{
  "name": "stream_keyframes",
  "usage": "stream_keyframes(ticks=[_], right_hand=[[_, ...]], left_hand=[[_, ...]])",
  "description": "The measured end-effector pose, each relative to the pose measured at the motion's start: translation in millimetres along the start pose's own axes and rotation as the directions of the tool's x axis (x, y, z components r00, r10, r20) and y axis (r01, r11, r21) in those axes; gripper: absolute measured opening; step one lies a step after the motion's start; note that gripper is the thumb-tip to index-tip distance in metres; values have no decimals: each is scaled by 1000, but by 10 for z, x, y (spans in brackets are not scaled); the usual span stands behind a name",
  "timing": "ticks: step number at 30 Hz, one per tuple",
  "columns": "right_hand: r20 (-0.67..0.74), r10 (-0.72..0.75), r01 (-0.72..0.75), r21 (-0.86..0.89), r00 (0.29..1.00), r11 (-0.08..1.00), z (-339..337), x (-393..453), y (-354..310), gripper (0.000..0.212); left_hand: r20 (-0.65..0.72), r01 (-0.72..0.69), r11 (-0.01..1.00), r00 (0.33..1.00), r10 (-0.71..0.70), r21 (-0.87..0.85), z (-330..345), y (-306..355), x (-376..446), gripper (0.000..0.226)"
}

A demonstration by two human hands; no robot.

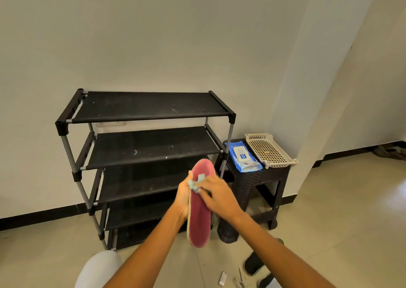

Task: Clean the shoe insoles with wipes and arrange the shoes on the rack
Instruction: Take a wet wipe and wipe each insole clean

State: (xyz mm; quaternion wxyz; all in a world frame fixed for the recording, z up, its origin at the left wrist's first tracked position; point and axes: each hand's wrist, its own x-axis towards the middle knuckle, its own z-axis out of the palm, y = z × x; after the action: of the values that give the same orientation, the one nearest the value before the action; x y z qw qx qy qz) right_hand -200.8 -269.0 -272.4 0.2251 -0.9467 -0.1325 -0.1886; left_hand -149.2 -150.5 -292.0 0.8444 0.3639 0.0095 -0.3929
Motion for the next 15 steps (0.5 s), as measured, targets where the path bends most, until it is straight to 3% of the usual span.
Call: stream_keyframes(ticks=[3,4,6,9,12,15], right_hand=[[62,-198,206,-161,978,965,32,-112,23,26],[42,-219,222,-255,975,941,7,-75,54,25],[-58,-130,102,-354,990,930,-51,63,99,22],[-165,70,-118,-304,984,945,-110,267,103,26],[-144,-12,-19,-213,990,977,-46,175,-2,25],[-3,-136,136,-35,991,990,31,-127,-150,26]], left_hand=[[-18,25,1000,1000,-25,-2,-68,0,-20,61],[-22,23,1000,999,-23,-7,-48,-28,-33,58],[-40,19,999,999,-20,-40,17,-81,-23,51],[-40,13,1000,999,-14,-24,86,-80,13,49],[-29,-4,998,1000,3,-57,46,9,14,47],[-53,3,998,999,-6,-62,-116,80,61,64]])
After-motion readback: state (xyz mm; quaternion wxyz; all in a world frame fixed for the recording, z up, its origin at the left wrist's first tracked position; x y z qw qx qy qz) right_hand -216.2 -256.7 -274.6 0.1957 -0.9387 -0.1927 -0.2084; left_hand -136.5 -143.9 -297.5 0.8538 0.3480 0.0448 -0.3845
